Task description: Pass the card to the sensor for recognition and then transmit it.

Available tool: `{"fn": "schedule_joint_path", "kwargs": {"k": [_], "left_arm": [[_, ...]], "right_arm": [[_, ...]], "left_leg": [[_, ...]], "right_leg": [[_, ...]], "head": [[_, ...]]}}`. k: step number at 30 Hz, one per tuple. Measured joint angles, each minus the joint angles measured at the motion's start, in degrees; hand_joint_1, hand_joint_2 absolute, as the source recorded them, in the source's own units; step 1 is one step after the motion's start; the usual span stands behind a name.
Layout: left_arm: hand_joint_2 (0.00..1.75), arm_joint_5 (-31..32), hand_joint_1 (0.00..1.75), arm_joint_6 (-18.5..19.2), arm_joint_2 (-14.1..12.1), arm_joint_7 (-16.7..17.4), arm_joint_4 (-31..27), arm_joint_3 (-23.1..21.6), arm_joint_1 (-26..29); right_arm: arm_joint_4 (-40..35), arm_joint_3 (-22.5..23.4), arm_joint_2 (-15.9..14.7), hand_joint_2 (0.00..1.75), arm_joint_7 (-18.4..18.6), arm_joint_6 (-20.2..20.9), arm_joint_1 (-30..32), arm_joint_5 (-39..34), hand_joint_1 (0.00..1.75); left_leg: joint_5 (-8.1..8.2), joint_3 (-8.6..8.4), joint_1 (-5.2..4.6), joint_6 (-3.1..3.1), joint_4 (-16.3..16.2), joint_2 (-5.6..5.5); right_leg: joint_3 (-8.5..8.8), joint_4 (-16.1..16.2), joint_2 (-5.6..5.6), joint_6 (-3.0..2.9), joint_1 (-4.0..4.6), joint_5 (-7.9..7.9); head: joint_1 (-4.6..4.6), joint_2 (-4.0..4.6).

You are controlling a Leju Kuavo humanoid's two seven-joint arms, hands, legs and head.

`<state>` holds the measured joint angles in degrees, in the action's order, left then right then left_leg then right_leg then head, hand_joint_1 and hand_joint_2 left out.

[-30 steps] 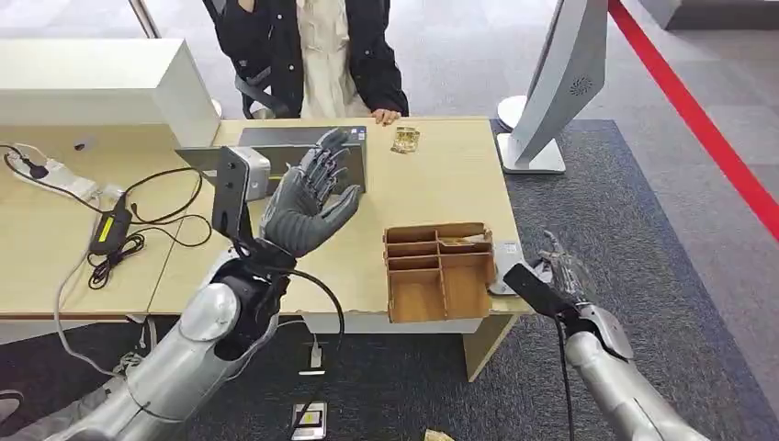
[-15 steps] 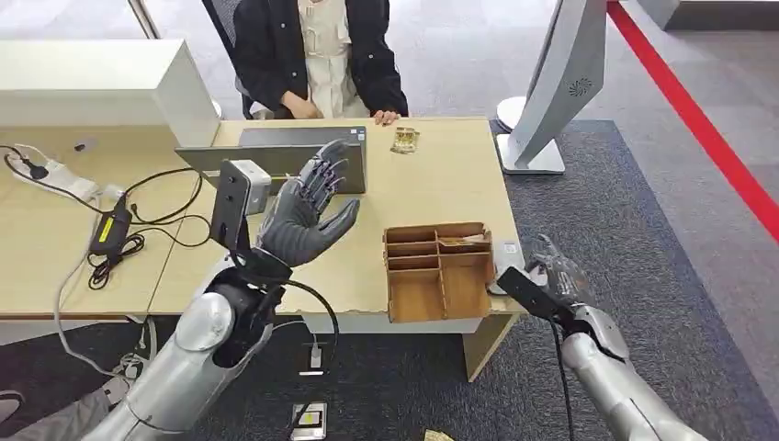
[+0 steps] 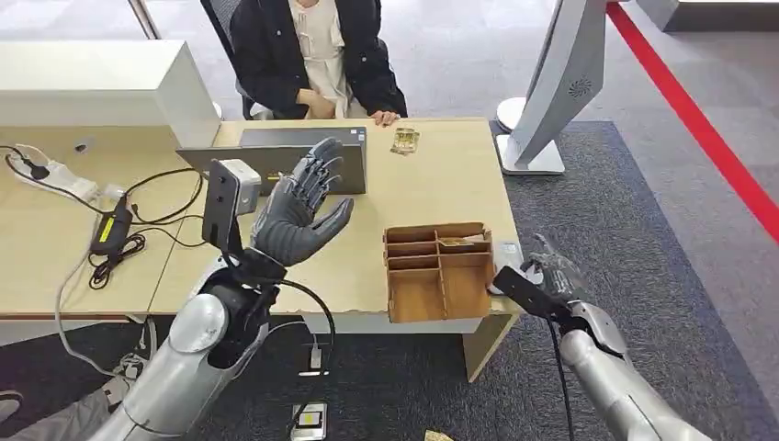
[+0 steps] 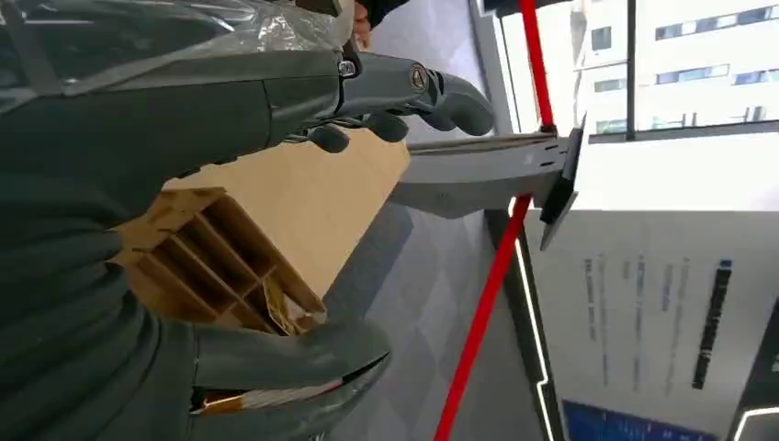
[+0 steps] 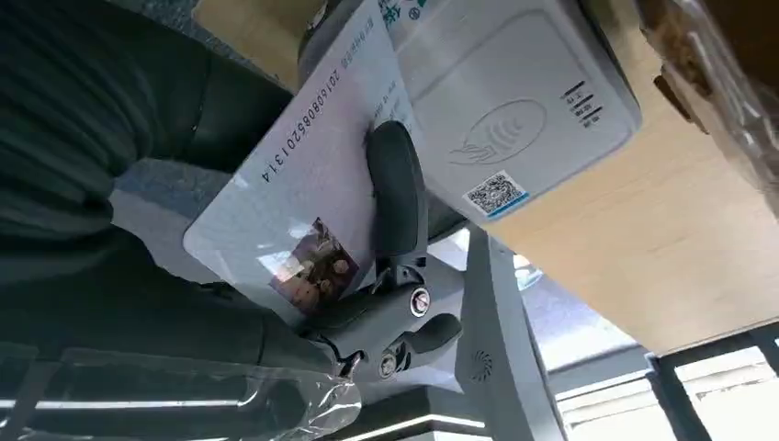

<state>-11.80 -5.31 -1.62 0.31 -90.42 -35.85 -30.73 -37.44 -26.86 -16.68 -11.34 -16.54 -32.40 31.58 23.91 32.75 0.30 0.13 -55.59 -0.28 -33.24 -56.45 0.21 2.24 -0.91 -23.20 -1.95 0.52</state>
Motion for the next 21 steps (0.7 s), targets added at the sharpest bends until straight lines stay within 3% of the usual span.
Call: {"fn": "schedule_joint_path", "kwargs": {"k": [6,12,21], "left_arm": [[1.75,-2.9,0.0,-2.9,-0.1,-1.1,0.0,-0.5,-0.8],[1.75,-7.6,0.0,-6.2,-0.9,-1.9,0.2,-3.2,-5.1],[1.75,-10.8,0.0,-7.1,-0.4,-3.9,2.2,-7.7,-9.9]], "right_arm": [[0.0,0.0,-0.4,1.75,-1.9,-2.8,-1.8,0.3,1.75],[-0.3,0.9,-1.8,1.75,-4.7,-4.5,-8.1,0.5,1.75],[-1.7,1.6,-0.6,1.75,-7.7,-3.4,-18.4,2.4,1.75]], "left_leg": [[-0.01,0.04,0.0,0.0,0.0,0.0],[-0.01,0.06,-0.01,0.0,0.0,0.02],[-0.01,0.06,-0.01,-0.01,0.0,0.03]], "right_leg": [[-0.05,0.0,0.0,0.0,-0.01,0.0],[-0.06,0.0,0.0,0.0,-0.02,0.01],[-0.1,0.0,0.02,0.0,-0.01,0.01]], "head": [[0.0,0.0],[0.0,0.0],[0.0,0.0]]}}
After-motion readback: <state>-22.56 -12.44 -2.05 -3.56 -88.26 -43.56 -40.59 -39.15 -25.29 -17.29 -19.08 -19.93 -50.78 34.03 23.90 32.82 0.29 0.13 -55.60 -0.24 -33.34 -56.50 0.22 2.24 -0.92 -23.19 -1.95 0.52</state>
